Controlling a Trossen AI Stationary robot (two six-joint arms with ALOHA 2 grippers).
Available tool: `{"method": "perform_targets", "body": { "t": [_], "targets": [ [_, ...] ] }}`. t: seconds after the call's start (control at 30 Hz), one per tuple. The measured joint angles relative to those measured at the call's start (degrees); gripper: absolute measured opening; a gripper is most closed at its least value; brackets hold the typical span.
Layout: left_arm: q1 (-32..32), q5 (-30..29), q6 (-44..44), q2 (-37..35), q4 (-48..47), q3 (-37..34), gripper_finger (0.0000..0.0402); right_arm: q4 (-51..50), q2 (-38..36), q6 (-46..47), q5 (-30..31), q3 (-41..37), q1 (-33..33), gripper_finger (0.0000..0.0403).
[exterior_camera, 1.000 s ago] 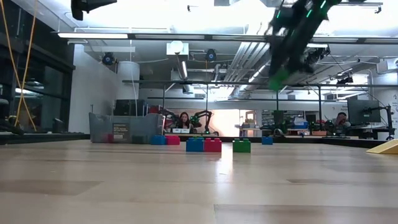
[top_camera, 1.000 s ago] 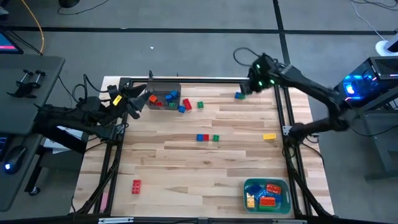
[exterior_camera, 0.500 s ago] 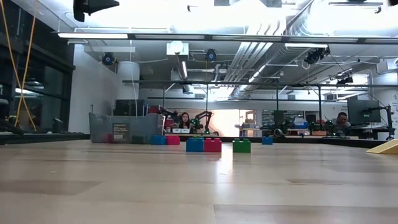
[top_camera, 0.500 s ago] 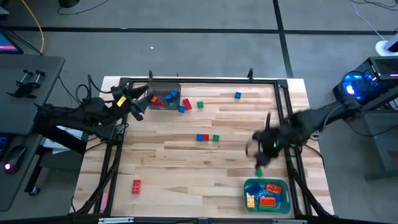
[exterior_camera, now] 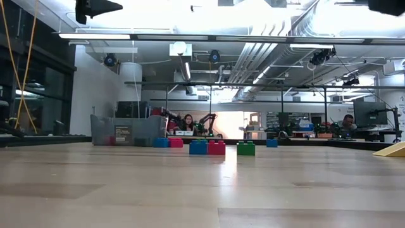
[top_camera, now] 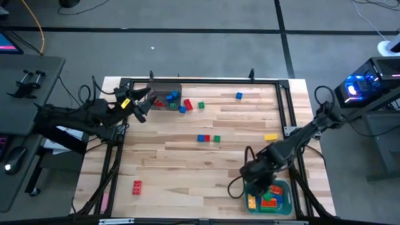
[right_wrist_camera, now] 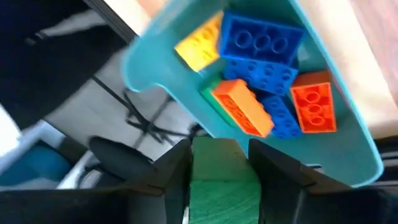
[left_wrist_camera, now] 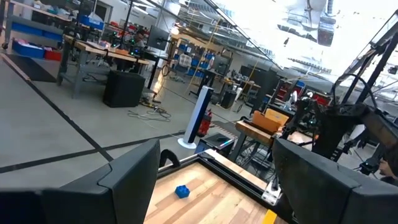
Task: Sort blocks by size
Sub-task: Put the right green block into the blue bin, then put the yellow block into the blue bin
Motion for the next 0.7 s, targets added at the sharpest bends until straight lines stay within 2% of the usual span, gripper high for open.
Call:
{"method": "perform_targets", "body": {
  "t": [0.33,0.4,0.47,0.57,0.7],
  "targets": [
    [0.0,0.0,-0.1,0.0,0.0,0.0,0.0295,-3.0,0.8,-4.1,-1.1,0.0,-1.0,0.0199],
    [0.0,0.0,-0.1,0.0,0.0,0.0,0.0295,-7.1,-0.3,-5.8,-1.4,1.1,-2.5,0.0209],
    [0.0,0.0,-0.1,0.0,0.0,0.0,0.0295,-14.4,-1.9,-9.2,2.1,3.7,-4.9,0.0216],
    [0.0,0.0,-0.1,0.0,0.0,0.0,0.0295,-27.8,-3.9,-16.3,12.6,8.0,-10.2,0.0219],
    [0.0,0.0,-0.9,0.0,0.1,0.0,0.0295,-35.7,-5.1,-26.9,21.8,8.4,-21.8,0.022]
  ]
}}
